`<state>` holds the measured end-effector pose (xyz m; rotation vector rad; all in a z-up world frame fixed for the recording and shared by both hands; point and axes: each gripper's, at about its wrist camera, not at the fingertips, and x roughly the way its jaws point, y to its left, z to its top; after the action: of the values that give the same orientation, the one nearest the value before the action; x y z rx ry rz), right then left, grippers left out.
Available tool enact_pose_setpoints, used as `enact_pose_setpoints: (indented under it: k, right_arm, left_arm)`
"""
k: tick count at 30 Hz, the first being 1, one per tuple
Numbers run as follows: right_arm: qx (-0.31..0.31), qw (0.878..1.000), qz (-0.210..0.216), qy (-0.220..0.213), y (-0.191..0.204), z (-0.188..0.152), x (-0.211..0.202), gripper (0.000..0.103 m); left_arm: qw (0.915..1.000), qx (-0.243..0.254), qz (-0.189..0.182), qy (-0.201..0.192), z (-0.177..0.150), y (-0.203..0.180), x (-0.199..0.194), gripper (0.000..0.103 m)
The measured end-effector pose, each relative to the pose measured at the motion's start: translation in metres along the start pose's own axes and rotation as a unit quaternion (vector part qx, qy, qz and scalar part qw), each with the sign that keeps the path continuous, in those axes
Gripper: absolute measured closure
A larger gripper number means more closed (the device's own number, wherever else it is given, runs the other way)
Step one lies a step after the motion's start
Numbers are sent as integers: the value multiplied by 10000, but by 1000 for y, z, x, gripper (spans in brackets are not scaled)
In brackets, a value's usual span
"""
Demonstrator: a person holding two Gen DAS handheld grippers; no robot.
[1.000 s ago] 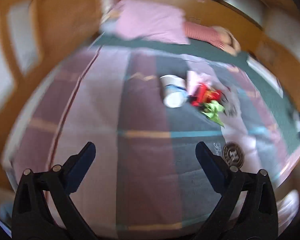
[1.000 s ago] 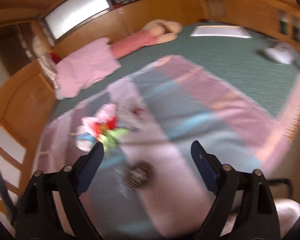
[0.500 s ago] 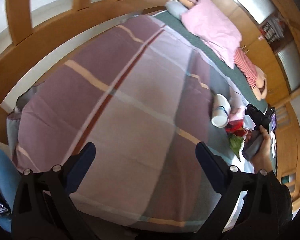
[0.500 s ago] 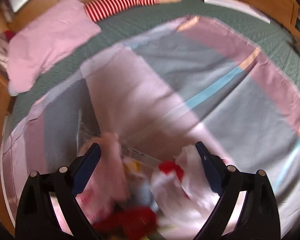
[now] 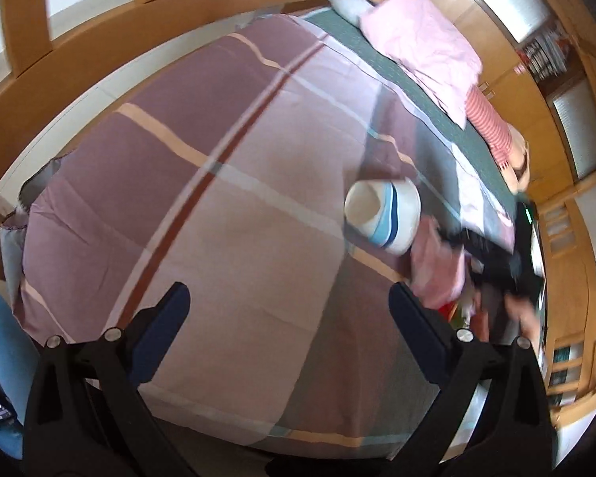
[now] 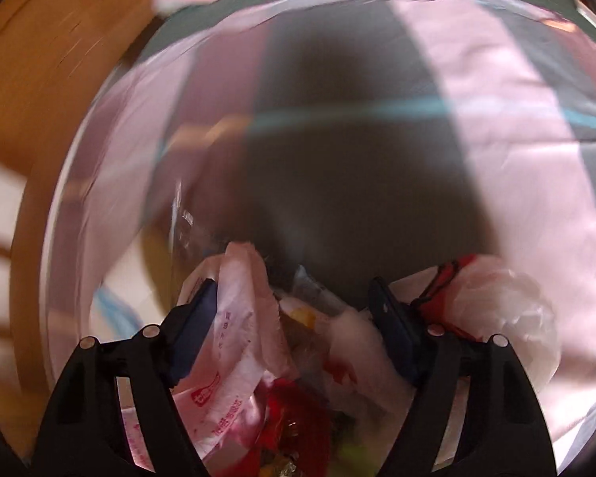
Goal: Collect trash
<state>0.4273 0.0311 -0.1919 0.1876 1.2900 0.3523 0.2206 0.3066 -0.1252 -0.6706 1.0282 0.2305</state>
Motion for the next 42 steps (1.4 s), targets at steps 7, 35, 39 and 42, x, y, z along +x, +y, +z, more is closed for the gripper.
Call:
enact_pose_setpoints:
  k: [7,35,39,42]
  right_arm:
    - [477,9856,748,-1437,11,-59,-88,26]
    - [1327,9837,-509,-1097,-21,-114,-59,60]
    - [1789,9734,-592,-1308,-26,-134,-66,60]
    - [2168,9669,-523,-1243,-45,-138,-67,59]
  left_arm:
    - [9994,-346,-53,-60,8,17,-5,4]
    - [9976,641,-92,259,-18,-38,36,4]
    - [9847,1719,-267,64,-16,-80,57,4]
    - [9723,2316,-178,268,-29,-101,82,4]
